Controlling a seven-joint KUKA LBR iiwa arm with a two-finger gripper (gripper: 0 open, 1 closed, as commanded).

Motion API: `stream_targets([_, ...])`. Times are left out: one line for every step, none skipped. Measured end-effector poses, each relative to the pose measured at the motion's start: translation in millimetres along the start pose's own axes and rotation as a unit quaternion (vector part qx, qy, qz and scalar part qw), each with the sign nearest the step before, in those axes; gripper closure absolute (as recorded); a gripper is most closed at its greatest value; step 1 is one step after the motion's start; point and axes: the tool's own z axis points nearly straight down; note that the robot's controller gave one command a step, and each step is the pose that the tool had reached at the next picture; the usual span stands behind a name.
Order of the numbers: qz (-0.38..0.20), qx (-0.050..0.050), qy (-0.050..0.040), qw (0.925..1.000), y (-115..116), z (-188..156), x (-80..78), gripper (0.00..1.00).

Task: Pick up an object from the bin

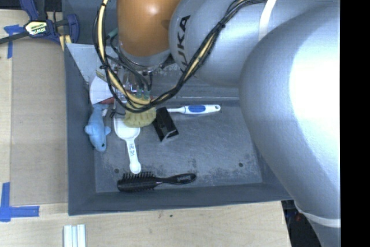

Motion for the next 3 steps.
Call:
stream_targets([0.000, 0.000, 0.0000, 1.0000, 0.0, 0.0, 0.0, 0.00])
stream_targets([-0.059, 0.001, 0.0023, 0.9982, -65.9, 62.2, 77.3, 0.00])
stream_targets([-0.078, -0.003, -0.0079, 0.9969, 4.0, 55.5, 83.9, 0.00])
